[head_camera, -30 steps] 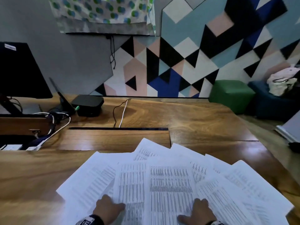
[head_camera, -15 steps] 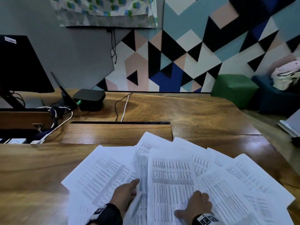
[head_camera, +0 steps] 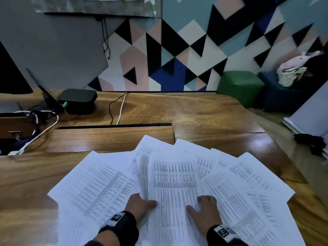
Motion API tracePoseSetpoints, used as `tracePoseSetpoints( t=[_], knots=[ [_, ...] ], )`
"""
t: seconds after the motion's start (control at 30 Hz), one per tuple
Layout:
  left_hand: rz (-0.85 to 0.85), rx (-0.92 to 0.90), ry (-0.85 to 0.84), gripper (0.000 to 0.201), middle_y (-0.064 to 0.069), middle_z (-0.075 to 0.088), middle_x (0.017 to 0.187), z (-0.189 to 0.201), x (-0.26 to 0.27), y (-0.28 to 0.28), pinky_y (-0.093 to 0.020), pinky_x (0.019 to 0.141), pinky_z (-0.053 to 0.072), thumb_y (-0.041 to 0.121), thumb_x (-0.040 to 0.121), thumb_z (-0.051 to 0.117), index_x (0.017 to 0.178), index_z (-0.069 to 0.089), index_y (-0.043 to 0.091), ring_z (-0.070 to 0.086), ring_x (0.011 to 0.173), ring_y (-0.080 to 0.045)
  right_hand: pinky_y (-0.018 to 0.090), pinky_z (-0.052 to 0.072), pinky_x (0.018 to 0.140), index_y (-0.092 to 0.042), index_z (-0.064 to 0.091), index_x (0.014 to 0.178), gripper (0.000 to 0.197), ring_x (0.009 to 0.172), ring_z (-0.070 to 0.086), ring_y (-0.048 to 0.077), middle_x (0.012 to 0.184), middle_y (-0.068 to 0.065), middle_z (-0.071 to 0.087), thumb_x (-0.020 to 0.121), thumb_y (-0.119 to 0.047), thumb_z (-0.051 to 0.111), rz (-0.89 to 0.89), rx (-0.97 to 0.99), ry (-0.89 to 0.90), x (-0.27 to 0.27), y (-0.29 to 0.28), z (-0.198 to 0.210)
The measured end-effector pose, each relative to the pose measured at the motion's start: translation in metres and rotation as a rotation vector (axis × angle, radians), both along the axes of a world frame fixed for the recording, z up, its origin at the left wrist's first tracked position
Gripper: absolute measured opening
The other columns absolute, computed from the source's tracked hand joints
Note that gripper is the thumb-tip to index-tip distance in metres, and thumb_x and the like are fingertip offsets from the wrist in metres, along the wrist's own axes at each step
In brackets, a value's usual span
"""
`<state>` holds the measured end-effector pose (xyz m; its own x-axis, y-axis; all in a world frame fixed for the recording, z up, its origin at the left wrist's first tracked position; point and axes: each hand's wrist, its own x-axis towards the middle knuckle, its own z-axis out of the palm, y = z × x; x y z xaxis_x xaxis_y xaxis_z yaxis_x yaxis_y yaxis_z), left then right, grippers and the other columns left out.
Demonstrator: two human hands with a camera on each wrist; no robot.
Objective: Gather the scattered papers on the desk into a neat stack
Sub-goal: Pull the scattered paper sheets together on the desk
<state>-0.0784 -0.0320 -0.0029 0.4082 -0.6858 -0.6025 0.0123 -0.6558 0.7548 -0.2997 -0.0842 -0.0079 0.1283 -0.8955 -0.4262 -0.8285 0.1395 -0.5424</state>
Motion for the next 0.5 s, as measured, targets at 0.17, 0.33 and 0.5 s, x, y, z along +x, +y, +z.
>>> tracePoseSetpoints(
  t=[0.17, 0.33, 0.5],
  knots=[
    [0.005, -0.043, -0.075, 0.010, -0.007, 0.078, 0.073, 0.002, 0.013, 0.009, -0.030, 0.060, 0.058, 0.009, 0.077, 0.077, 0.086, 0.074, 0.005, 0.075, 0.066, -0.022, 0.034, 0.038, 0.106, -0.014, 0.045, 0.135, 0.066, 0.123, 0.048, 0.022, 0.140, 0.006, 0.041, 0.082, -0.050, 0.064, -0.216, -0.069, 0.015, -0.046, -0.020, 0.008],
    [0.113, 0.006, -0.164, 0.005, -0.017, 0.073, 0.086, 0.000, 0.055, 0.033, -0.036, 0.069, 0.055, 0.002, 0.081, 0.069, 0.085, 0.069, 0.002, 0.069, 0.077, -0.031, 0.048, 0.037, 0.107, -0.019, 0.028, 0.134, 0.121, 0.130, 0.039, 0.029, 0.143, 0.008, 0.036, 0.037, -0.081, 0.067, -0.361, 0.127, 0.501, -0.114, -0.038, 0.006],
    [0.094, 0.070, -0.186, 0.015, -0.020, 0.071, 0.086, -0.008, 0.058, 0.031, -0.033, 0.066, 0.052, -0.005, 0.082, 0.056, 0.078, 0.069, 0.001, 0.067, 0.077, -0.033, 0.047, 0.038, 0.106, -0.016, 0.032, 0.129, 0.118, 0.127, 0.041, 0.032, 0.137, 0.009, 0.043, 0.036, -0.076, 0.073, -0.429, 0.169, 0.523, -0.126, -0.044, 0.003]
  ],
)
